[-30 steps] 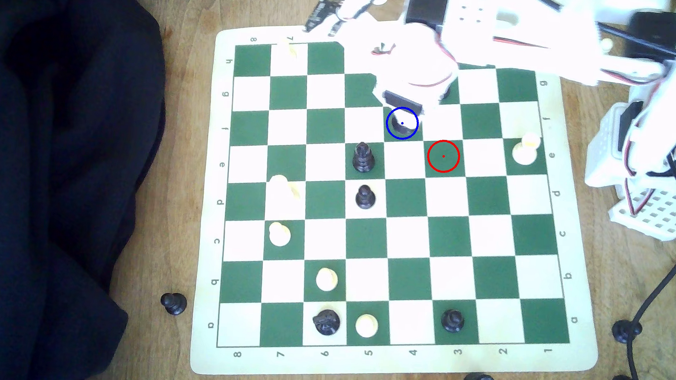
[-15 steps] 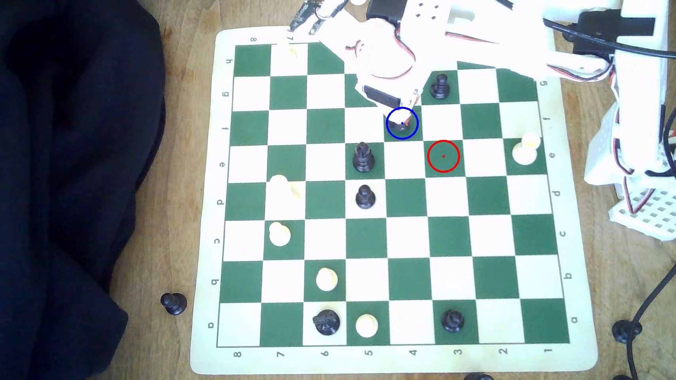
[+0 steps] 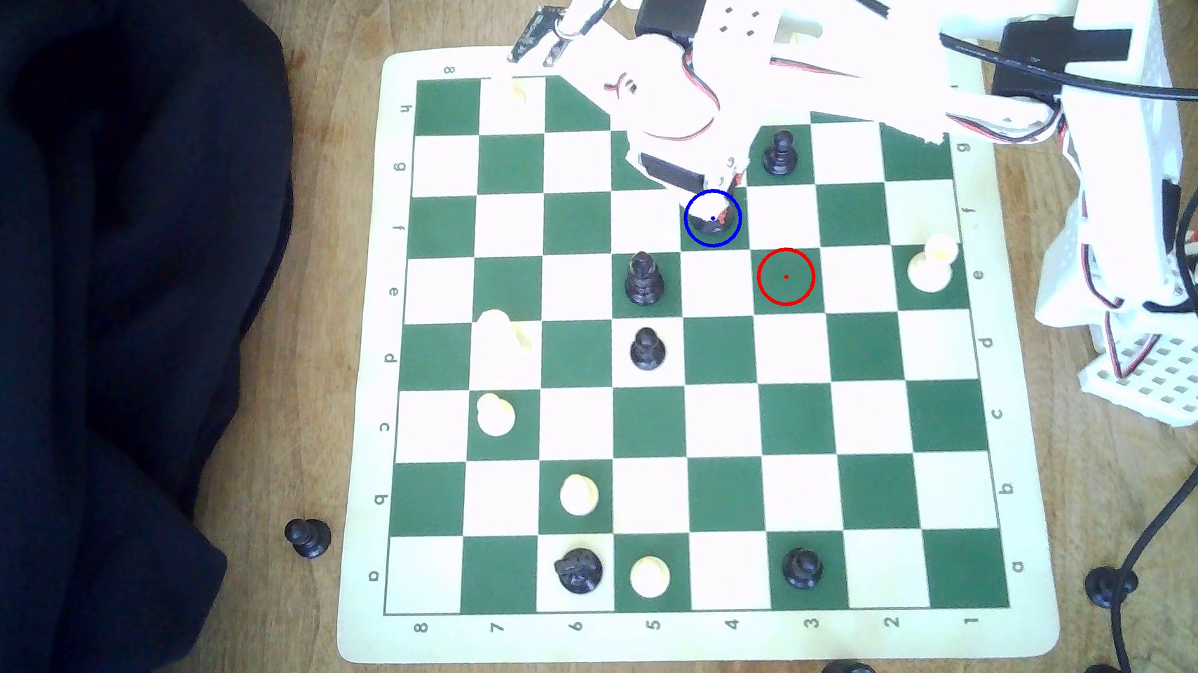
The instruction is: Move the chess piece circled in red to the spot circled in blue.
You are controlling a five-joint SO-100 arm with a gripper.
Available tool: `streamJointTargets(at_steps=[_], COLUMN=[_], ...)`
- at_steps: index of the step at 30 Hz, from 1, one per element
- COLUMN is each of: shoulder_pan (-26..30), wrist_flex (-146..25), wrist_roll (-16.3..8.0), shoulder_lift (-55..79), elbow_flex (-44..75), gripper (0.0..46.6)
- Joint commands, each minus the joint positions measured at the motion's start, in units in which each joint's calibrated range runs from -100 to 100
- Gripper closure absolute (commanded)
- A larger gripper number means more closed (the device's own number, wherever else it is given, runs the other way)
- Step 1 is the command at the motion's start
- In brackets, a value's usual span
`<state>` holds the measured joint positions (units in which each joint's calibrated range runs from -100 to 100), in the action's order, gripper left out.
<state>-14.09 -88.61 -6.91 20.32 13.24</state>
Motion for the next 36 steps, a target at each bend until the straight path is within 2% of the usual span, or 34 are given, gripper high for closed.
streamJointTargets(at_steps=[1,7,12,19,22,29,31,34,36], shoulder_pan=[-0.42,-0.81,-1.05,-1.83,-0.66,2.39,3.88,5.83,8.18], wrist_flex=[0.07,0.07,-2.14,-3.12,-0.42,4.41,10.80,18.17,24.97], wrist_roll=[0.20,0.00,0.24,-0.05,-0.05,-0.15,-0.20,-1.12,-1.12], shoulder_lift=[-0.96,-4.10,-10.39,-26.01,-37.47,-57.33,-66.50,-74.65,-81.52], elbow_flex=[2.90,1.99,-1.45,-9.98,-22.67,-43.43,-53.58,-61.93,-68.63], gripper=[31.0,26.2,24.8,21.5,21.5,21.6,20.6,21.6,24.0])
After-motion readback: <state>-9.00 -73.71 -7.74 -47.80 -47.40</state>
